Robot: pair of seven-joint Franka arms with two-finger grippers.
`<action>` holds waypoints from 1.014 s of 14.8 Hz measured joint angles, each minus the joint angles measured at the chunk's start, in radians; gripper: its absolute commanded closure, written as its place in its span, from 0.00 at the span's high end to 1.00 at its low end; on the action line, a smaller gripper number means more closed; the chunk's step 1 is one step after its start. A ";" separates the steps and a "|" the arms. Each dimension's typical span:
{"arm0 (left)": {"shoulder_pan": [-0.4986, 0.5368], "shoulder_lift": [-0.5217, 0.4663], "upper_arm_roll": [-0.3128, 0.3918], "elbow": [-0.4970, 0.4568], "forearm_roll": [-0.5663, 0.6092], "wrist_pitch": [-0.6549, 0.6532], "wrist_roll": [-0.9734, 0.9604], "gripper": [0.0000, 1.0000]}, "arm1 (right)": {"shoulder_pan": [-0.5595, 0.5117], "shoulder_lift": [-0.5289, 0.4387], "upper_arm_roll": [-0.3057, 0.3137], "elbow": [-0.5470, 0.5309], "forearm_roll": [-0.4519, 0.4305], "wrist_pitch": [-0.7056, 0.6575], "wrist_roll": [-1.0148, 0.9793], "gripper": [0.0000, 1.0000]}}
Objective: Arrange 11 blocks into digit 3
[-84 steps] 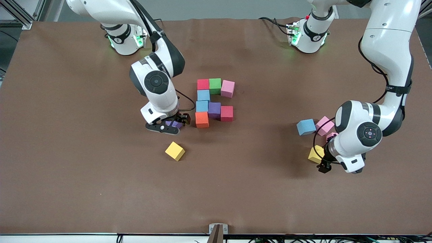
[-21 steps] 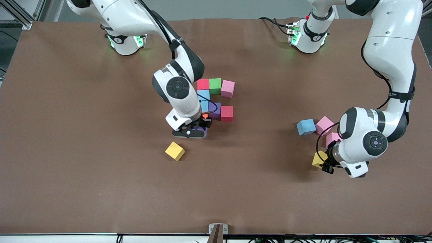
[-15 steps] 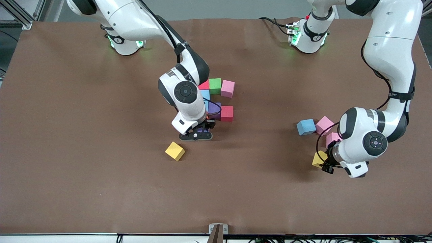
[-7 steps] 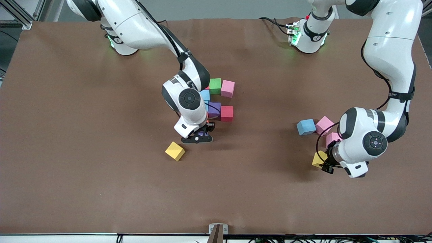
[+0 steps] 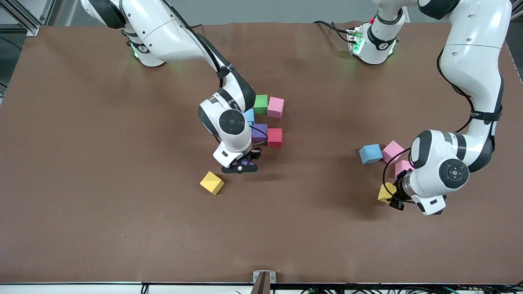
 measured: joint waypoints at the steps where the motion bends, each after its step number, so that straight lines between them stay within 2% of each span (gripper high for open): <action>1: 0.000 0.000 0.000 0.000 0.000 0.000 0.000 0.31 | 0.004 0.003 0.000 0.000 0.000 0.000 0.000 0.03; 15: 0.000 0.007 0.000 0.000 0.000 0.000 0.001 0.31 | 0.014 0.012 -0.007 0.000 0.000 -0.003 -0.042 0.03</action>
